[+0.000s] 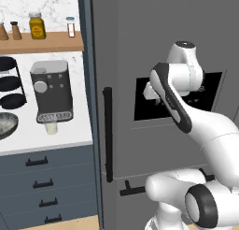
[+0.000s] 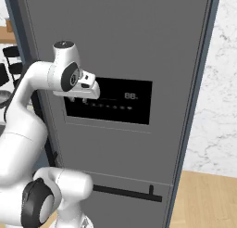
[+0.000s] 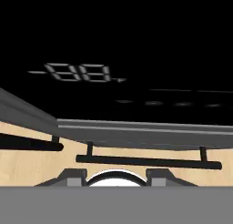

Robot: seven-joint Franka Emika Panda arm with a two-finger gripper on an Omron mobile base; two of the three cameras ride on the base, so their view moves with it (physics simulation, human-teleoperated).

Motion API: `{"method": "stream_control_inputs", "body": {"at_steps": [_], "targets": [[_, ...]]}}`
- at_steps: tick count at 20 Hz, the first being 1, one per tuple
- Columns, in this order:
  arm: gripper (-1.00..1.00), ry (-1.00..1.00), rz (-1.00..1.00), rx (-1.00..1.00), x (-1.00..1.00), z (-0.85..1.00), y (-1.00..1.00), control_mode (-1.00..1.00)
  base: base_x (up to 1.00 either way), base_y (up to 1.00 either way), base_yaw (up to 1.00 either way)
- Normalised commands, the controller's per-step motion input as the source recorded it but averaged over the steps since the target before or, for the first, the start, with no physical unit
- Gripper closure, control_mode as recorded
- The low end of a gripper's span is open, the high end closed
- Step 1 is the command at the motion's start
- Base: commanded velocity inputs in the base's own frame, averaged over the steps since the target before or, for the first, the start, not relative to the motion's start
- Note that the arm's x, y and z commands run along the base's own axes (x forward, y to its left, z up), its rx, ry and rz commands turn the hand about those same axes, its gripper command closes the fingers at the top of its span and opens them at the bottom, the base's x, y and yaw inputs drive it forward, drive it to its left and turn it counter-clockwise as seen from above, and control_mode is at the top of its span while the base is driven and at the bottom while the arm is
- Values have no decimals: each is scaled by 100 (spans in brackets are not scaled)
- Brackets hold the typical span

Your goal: Grab a lemon wedge from the fridge and one ice cube from the ice bowl, and put them in the glass of lemonade.

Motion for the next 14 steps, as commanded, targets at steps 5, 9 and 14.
{"method": "stream_control_inputs", "body": {"at_steps": [5, 9, 14], "targets": [[-100, 5, 2, 0, -26, -6, 0, -100, 0, 0, 0], [-100, 23, 6, 0, -59, -25, 0, -100, 0, 0, 0], [-100, 27, 9, 0, -50, -41, -2, -100, 0, 0, 0]]}}
